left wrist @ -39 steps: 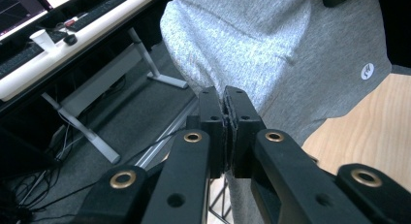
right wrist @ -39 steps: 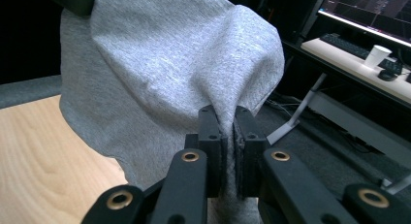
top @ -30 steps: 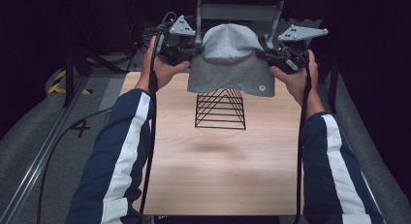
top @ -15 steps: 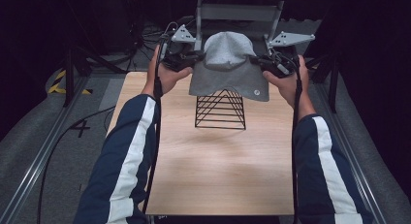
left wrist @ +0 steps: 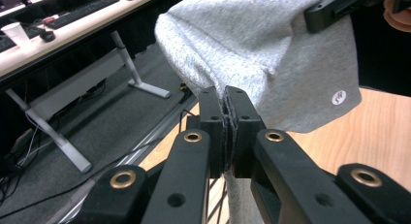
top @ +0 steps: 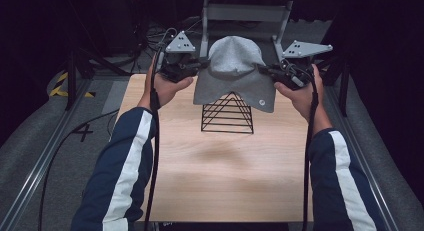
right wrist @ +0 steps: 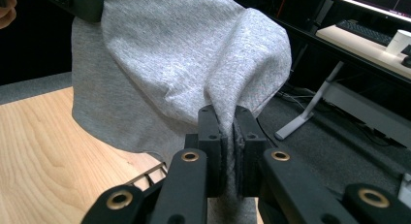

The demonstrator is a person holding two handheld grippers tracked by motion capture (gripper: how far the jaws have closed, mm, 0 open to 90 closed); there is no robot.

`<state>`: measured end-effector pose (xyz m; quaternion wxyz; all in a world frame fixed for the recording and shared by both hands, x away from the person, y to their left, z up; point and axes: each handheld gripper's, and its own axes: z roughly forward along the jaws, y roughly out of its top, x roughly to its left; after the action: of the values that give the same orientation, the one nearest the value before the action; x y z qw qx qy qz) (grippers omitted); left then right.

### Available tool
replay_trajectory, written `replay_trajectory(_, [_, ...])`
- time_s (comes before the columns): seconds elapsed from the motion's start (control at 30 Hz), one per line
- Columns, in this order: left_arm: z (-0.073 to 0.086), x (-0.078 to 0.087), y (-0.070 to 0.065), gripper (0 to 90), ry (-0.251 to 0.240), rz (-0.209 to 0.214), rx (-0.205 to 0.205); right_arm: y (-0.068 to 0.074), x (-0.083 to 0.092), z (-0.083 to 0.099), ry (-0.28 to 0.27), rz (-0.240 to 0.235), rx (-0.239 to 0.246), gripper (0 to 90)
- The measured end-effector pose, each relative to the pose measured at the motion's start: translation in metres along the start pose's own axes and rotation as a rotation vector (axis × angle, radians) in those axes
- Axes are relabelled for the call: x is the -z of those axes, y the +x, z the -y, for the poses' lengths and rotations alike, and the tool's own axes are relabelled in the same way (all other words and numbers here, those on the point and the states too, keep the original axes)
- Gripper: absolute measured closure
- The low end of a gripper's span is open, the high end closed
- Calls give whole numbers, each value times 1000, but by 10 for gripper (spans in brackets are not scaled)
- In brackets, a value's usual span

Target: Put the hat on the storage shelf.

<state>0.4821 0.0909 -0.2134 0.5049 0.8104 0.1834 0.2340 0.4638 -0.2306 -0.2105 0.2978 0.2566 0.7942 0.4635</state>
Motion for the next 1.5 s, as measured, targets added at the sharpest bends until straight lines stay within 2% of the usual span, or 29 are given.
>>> replay_trajectory(0.1, [5, 0, -4, 872, 18, 1, -16, 3, -2, 2, 13, -3, 10, 845])
replay_trajectory(0.23, [15, -4, -3, 872, 31, 10, -4, 6, -9, 9, 30, -11, 14, 844])
replay_trajectory(0.47, [32, -16, -3, 871, 58, 13, 14, 5, -21, 27, 60, -22, -11, 844])
replay_trajectory(0.5, [36, -19, -3, 870, 75, 10, 6, 5, -26, 33, 72, -22, -14, 843])
replay_trajectory(0.57, [45, -27, -5, 870, 91, 18, 16, 5, -27, 35, 77, -23, -15, 843])
replay_trajectory(0.77, [66, -43, -9, 870, 131, 41, 32, 7, -41, 58, 123, -33, -21, 842])
replay_trajectory(1.13, [97, -62, -14, 868, 161, 58, 68, 12, -56, 91, 175, -56, -48, 843])
replay_trajectory(1.27, [106, -68, -17, 869, 172, 62, 77, 15, -63, 104, 209, -62, -57, 843])
replay_trajectory(1.5, [119, -79, -21, 868, 230, 58, 45, 18, -75, 125, 262, -65, -68, 843])
